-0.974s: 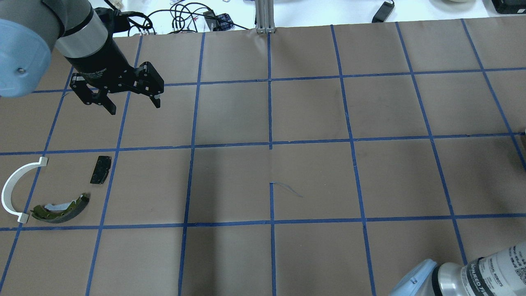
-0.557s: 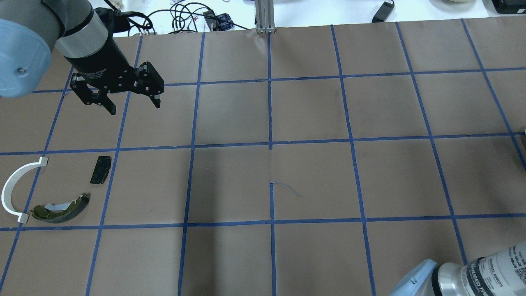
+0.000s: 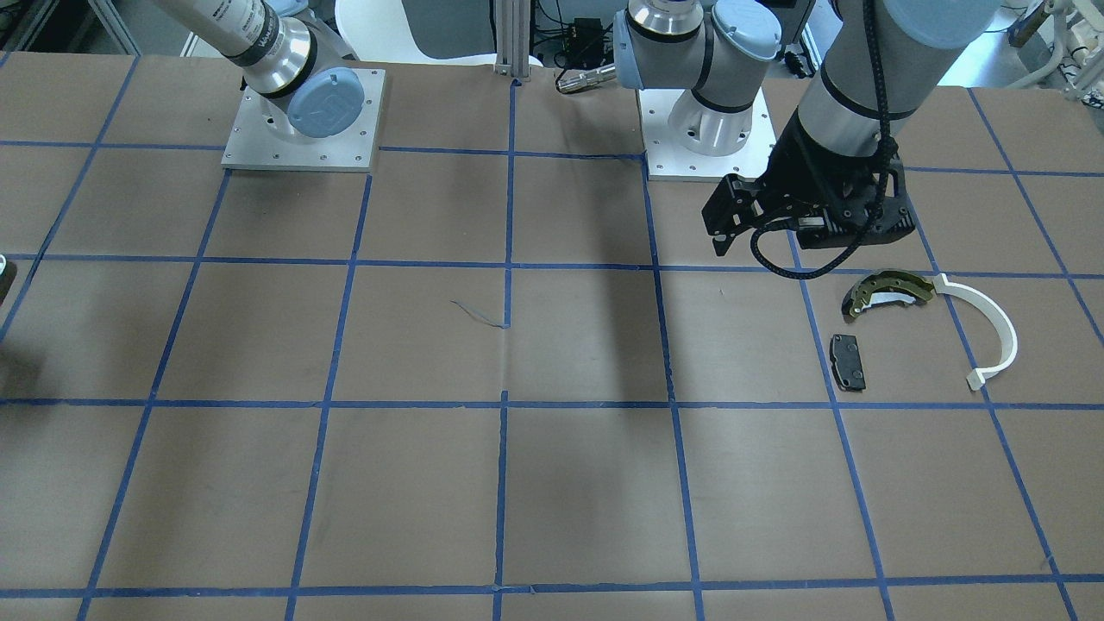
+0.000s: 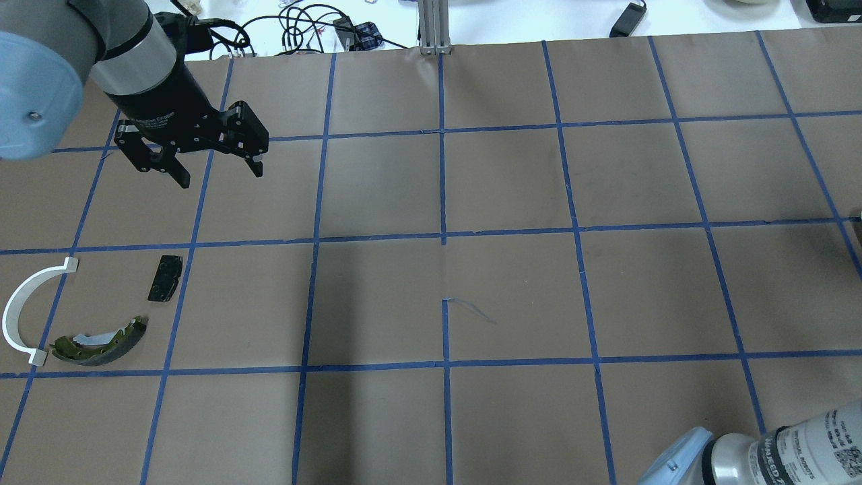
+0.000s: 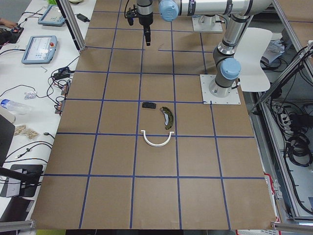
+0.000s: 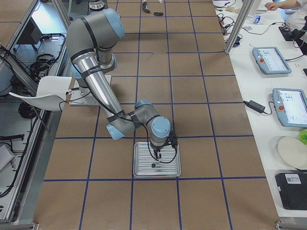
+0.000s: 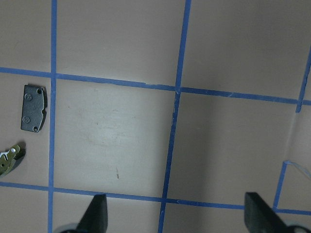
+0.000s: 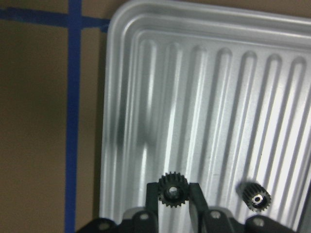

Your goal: Place bearing gear from tray to pile

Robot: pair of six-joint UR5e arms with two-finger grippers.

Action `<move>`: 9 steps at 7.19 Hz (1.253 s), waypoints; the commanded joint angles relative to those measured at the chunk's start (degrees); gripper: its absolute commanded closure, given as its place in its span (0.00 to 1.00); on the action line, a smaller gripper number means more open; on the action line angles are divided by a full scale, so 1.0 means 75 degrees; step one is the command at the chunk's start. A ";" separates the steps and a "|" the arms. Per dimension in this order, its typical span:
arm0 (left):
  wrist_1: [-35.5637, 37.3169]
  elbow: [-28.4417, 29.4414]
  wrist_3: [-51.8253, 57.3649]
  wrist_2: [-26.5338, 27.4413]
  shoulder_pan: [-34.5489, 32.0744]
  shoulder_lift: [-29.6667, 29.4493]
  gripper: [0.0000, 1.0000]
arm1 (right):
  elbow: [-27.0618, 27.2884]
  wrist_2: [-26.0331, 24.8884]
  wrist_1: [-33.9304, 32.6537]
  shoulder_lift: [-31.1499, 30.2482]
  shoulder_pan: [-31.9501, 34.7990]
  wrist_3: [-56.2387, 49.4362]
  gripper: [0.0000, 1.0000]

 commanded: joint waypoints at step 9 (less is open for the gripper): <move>-0.0021 -0.0012 0.0000 0.0128 0.0000 0.0012 0.00 | 0.0031 0.1736 0.1320 -0.0823 0.9047 1.2204 0.95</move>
